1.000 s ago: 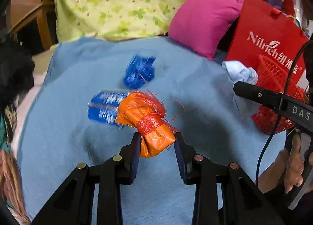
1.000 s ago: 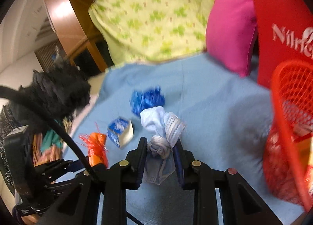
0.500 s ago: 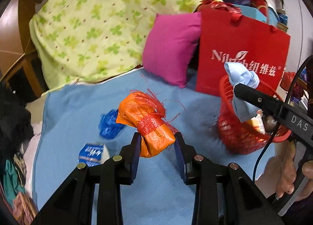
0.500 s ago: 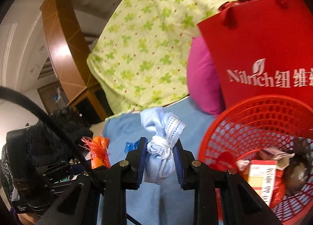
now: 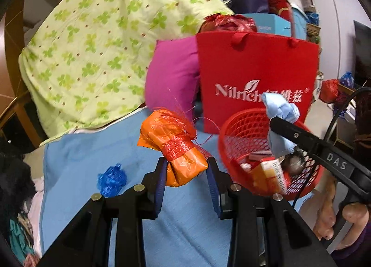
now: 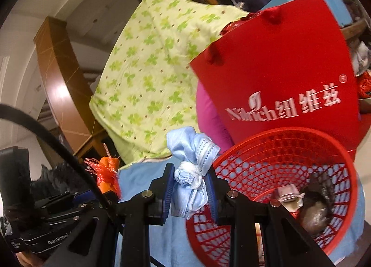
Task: Collect trash
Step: 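Drop the orange bag from the left tool while the right tool drops the mask in the basket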
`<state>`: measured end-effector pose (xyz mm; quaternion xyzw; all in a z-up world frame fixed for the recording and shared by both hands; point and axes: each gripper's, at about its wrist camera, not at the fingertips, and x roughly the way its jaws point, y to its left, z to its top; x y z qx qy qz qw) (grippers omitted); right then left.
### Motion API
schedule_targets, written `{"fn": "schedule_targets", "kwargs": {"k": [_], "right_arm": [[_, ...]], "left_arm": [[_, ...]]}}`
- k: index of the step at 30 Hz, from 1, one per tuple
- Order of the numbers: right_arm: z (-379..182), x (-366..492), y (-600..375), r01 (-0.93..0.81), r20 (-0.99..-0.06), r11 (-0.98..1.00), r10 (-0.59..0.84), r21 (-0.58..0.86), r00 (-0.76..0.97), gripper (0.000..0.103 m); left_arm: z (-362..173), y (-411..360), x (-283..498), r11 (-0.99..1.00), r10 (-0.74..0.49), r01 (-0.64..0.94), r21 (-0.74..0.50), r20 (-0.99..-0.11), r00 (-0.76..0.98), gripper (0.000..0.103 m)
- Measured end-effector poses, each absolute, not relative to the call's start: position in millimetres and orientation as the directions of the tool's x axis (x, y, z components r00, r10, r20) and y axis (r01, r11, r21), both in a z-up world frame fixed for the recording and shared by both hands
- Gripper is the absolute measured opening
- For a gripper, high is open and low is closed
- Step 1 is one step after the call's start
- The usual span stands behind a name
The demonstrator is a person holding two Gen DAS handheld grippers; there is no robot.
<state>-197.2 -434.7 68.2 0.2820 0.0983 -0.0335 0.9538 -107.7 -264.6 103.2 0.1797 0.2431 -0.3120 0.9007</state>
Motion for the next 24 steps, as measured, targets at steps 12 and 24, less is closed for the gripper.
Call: {"fn": "schedule_targets", "kwargs": {"k": [12,24], "right_arm": [[59,-229,-488,0.196,-0.176,0.741,-0.107,0.643,0.979,0.028],[43,-238,-523,0.23,-0.185,0.618,-0.137,0.752,0.973,0.03]], "left_arm": [[106,-306,-127,0.6,-0.659,0.799,0.047,-0.537,0.527,0.036],[82,-345,-122,0.508,-0.718,0.859,-0.073,-0.586,0.375,0.036]]}}
